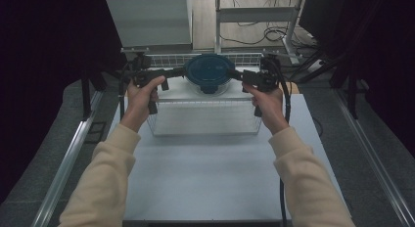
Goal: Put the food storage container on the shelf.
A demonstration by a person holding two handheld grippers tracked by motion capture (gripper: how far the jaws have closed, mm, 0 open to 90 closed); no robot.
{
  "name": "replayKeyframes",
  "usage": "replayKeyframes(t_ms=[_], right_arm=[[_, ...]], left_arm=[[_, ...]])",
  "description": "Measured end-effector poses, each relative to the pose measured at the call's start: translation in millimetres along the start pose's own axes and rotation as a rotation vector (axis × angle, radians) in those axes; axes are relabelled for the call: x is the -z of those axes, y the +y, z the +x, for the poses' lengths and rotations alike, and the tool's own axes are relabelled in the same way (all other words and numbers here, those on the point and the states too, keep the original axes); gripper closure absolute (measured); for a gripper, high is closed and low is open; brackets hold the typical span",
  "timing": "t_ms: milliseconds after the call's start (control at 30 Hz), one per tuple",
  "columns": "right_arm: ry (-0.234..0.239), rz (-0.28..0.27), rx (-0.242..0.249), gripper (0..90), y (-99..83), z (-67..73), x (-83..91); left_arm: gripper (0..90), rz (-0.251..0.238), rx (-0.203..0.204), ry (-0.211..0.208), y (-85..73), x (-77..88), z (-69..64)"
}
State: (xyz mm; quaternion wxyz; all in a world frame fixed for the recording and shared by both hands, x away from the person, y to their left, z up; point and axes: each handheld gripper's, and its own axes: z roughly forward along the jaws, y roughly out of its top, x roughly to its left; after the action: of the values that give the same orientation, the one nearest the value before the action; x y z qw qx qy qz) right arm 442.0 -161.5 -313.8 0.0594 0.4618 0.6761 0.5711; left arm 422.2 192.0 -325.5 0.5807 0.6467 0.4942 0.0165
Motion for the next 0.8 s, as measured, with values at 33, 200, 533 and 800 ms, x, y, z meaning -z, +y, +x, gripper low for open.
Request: replayKeyframes(t_ms=[33,200,533,800], right_arm=[[0.0,0.0,0.0,18.0,0.0,0.0,0.0],[0.005,0.012,0.116,18.3,-25.9,0.4,29.8],[-0.006,0.049,0.233,22.3,-108.2,0.8,83.6],[-0.035,0.076,0.228,23.3,-168.2,-16.2,105.9]], left_arm=[[23.9,0.0,0.0,0.0,0.0,0.0,0.0],[23.9,-0.001,-0.079,0.001,-29.3,22.0,-12.2],[23.2,0.043,-0.141,0.019,-129.8,50.1,-15.8],[23.4,0.149,-0.212,0.112,-202.2,52.8,-1.9]])
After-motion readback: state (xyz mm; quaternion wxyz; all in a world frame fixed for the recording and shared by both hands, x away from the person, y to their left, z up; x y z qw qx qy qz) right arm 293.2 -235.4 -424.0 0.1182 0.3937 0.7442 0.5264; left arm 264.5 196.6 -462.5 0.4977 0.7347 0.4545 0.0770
